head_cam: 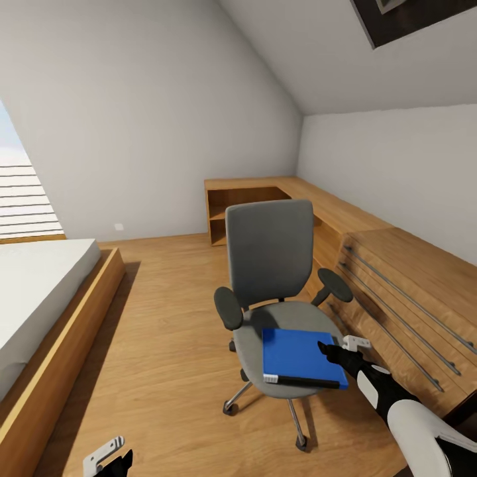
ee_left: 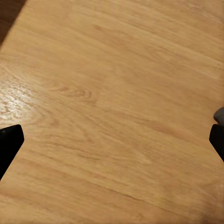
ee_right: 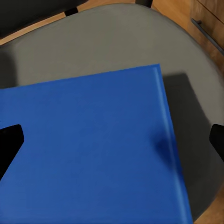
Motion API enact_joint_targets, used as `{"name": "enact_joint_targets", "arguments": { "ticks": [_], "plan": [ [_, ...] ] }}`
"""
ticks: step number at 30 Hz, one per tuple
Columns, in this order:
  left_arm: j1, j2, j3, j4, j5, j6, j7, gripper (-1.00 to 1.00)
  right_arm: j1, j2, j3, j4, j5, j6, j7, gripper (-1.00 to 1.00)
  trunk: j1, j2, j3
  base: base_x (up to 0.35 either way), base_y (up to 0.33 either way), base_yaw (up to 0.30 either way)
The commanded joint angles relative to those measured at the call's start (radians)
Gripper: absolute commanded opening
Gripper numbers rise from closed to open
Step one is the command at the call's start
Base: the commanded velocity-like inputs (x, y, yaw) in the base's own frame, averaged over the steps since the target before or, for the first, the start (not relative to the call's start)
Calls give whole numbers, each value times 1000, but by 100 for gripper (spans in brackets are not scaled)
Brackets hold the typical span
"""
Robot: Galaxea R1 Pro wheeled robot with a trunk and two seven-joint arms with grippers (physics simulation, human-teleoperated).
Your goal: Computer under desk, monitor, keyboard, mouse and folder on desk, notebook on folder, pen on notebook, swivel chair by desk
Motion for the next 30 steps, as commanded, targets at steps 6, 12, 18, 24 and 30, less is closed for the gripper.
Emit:
{"name": "enact_joint_targets", "arguments": {
  "ticks": [6, 12, 18, 24, 30],
  "plan": [
    [0, 0, -2, -1, 10, -1, 3, 100, -1, 2, -7, 2, 3, -3, 7, 100, 0, 0, 2, 0, 0, -71],
    [0, 0, -2, -1, 10, -1, 3, 100, -1, 2, -7, 2, 3, -3, 8, 100, 0, 0, 7, 0, 0, -180],
    [0, 0, -2, -1, 10, -1, 3, 100, -1, 2, -7, 2, 3, -3, 8, 100, 0, 0, 12, 0, 0, -206],
    [0, 0, -2, -1, 10, -1, 3, 100, -1, 2, -7, 4, 3, -3, 8, 100, 0, 0, 14, 0, 0, -202],
    [0, 0, -2, -1, 10, -1, 3, 100, -1, 2, -7, 4, 3, -3, 8, 100, 0, 0, 14, 0, 0, -239]
  ]
}}
